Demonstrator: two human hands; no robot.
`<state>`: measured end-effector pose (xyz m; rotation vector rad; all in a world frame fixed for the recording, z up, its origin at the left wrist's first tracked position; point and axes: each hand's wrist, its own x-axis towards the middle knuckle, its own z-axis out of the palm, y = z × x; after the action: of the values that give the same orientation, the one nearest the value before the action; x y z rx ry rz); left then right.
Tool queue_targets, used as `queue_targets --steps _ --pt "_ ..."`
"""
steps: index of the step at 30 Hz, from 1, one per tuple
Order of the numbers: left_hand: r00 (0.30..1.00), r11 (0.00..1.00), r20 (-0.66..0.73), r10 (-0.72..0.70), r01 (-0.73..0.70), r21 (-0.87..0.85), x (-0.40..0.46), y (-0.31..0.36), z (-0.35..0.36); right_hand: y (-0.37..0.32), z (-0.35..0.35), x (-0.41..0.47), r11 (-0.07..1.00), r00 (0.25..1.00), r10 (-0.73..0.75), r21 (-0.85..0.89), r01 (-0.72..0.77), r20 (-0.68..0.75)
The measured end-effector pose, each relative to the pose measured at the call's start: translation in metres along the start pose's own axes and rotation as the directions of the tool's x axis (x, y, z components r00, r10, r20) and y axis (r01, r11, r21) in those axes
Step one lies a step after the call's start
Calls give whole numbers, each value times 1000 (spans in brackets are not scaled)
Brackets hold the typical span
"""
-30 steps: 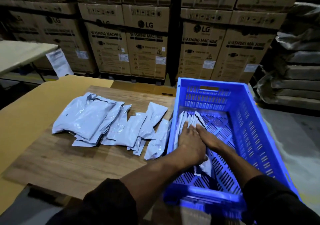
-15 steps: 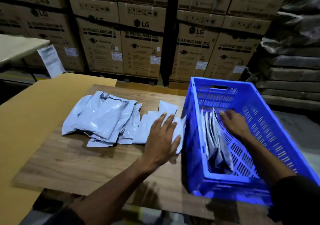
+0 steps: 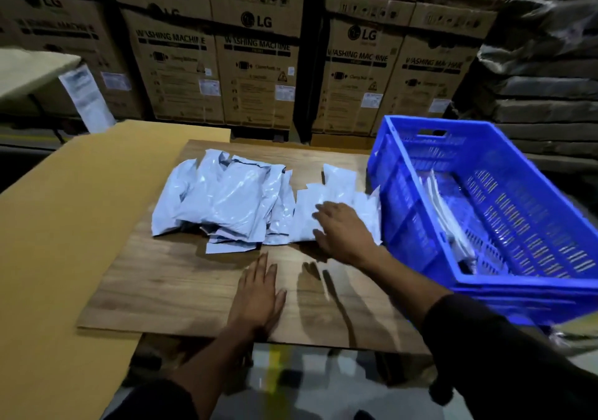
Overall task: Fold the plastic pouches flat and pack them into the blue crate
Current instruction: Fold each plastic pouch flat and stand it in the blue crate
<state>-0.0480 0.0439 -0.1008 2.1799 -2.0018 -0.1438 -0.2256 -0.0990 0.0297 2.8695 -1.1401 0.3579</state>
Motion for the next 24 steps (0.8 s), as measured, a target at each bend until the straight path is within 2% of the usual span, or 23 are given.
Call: queue_targets --steps 3,8,12,16,18,21,24 --pt "999 1000 -35 14 -14 4 -5 -12 4 -22 49 -3 987 991 -2 -156 24 137" --pt "996 1000 -84 11 -13 -25 -10 -18 8 -37 75 10 948 977 117 -314 -56 178" --pt "988 998 -154 18 -26 -49 -11 -18 12 -30 71 17 949 965 156 -301 -88 211" --pt "977 995 -211 -4 -17 -100 -13 -19 14 -30 60 3 970 971 58 -245 1 233" --pt "969 994 -247 6 -34 -106 -15 -18 12 -38 56 -22 983 987 -68 -158 92 148" --pt "947 991 -316 51 -87 -100 -17 -17 8 -51 59 -73 979 977 -205 -4 206 49" --pt "927 983 -343 152 -179 -49 -21 -16 6 -46 70 -117 941 941 -334 70 331 43"
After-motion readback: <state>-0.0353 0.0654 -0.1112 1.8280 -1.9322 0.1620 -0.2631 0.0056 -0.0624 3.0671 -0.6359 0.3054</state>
